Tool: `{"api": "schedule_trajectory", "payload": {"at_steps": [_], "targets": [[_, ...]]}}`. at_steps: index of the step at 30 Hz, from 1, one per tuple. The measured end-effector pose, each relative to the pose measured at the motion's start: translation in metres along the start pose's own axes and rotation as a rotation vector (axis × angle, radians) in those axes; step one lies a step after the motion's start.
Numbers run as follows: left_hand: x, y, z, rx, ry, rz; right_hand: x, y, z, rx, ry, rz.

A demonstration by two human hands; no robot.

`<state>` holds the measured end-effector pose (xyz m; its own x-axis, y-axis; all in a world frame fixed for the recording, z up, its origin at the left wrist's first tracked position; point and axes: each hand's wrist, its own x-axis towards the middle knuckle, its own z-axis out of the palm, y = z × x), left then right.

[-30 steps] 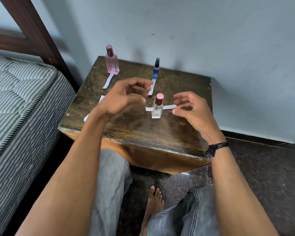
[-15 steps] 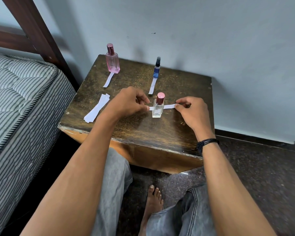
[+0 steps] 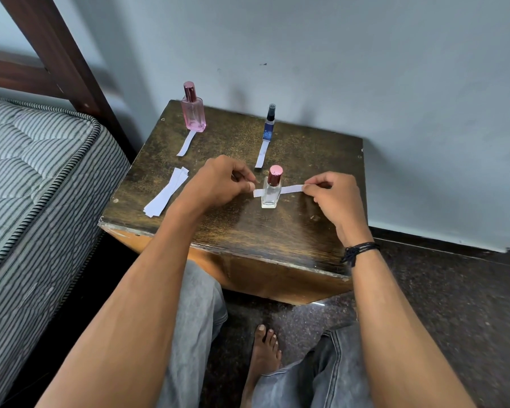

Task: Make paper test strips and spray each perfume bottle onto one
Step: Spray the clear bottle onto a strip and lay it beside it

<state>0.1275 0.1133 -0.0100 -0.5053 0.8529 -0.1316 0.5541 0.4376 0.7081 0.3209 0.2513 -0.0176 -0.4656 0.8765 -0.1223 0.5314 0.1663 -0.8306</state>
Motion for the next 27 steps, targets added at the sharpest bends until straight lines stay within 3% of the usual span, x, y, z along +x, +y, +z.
{"api": "schedule_trajectory", "payload": {"at_steps": [14, 27], "targets": [[0.001, 0.0, -0.001, -0.045, 0.07, -0.058, 0.001, 0.0, -0.016, 0.283, 0.073, 0.2], [-0.003, 0.002, -0.002, -0.115, 0.124, -0.074, 0.008, 0.011, -0.029, 0.517, 0.311, 0.312]]}}
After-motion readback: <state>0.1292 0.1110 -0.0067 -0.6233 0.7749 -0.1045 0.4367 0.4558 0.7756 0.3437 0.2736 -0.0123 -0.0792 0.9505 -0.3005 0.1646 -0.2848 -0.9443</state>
